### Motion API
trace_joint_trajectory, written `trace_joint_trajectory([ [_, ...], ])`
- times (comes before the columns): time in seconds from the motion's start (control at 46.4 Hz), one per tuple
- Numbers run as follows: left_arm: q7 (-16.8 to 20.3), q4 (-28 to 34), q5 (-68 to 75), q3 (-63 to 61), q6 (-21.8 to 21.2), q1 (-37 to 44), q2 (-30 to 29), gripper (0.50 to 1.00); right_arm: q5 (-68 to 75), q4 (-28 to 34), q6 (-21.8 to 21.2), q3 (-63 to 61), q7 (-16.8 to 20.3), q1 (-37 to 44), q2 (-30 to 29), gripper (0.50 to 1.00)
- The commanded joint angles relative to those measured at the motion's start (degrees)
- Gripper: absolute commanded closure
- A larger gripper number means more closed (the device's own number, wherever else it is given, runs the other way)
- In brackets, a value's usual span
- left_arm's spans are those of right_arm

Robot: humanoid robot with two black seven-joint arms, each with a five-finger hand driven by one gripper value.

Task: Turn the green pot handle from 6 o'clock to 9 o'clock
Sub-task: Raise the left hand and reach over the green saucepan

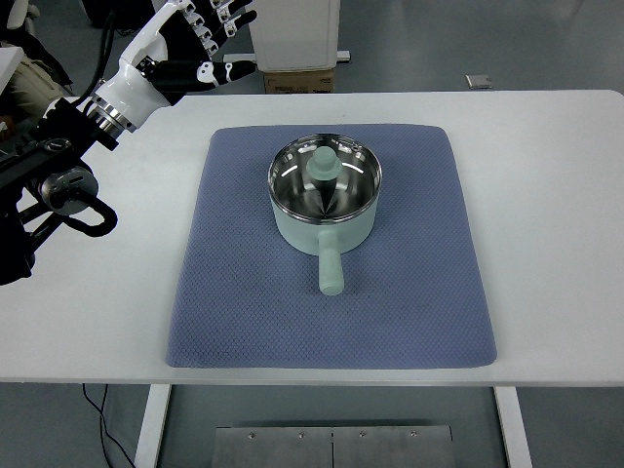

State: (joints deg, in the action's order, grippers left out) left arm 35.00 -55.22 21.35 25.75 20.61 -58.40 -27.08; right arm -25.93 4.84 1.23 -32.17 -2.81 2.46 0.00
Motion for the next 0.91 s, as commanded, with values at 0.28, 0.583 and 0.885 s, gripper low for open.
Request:
trace_joint_trajectory([
  [0.28,0.0,-6.04,9.75,-0.17,0.22,-2.34,-2.89,0.5,0.0,-0.01,0.0,0.0,0.0,0.0,0.0,0.5],
  [0.583,0.0,-10.08,18.45,-0.52,0.22,-3.22,-4.04,0.5,0.0,-0.01,0.0,0.0,0.0,0.0,0.0,0.5],
  [0.885,0.0,-14.57,22.59,-0.96,0.66,-4.97,-5.44,0.5,0.0,-0.01,0.0,0.0,0.0,0.0,0.0,0.5],
])
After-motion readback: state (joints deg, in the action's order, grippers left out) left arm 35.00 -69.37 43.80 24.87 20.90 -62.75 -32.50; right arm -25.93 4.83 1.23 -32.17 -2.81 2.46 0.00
